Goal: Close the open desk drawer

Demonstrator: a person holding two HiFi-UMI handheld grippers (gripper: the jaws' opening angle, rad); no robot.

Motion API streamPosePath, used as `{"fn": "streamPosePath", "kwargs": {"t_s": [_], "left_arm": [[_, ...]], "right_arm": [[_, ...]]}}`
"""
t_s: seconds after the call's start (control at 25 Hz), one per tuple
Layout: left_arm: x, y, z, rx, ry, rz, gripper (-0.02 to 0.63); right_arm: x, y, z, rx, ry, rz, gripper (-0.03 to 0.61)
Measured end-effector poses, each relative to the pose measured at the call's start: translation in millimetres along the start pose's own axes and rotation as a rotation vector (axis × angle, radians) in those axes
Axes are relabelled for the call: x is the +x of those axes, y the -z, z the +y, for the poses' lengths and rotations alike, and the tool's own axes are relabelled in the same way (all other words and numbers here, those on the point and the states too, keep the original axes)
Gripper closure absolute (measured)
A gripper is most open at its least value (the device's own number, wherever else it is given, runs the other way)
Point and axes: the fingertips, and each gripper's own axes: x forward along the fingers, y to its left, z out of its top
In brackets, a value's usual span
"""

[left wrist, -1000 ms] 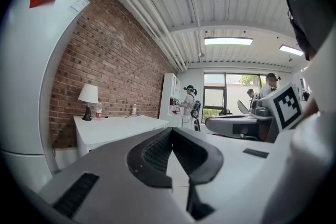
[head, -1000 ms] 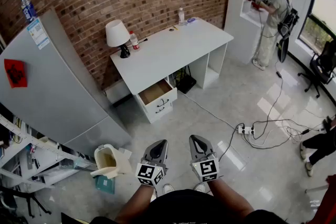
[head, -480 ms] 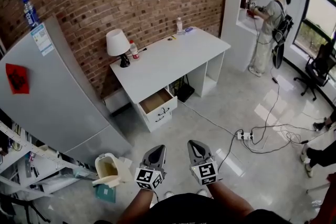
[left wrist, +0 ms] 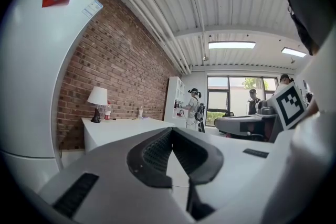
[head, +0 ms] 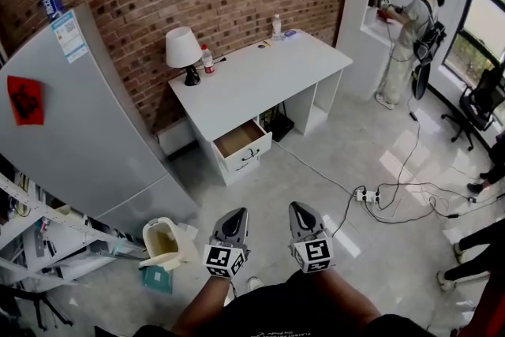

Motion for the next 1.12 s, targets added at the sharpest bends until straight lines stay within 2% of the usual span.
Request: {"fn": "streamPosePath", "kwargs": {"t_s": [0.32, 1.12], "left_arm": [[22, 13, 6, -0.005, 0.006, 0.017, 0.606], [162, 30, 21, 0.005, -0.075, 0.081, 0.606]], "right_arm": [[20, 19, -12, 0.012, -0.022, 0.039, 0.551], [119, 41, -102, 0.037, -0.159, 0.076, 0.550]]}}
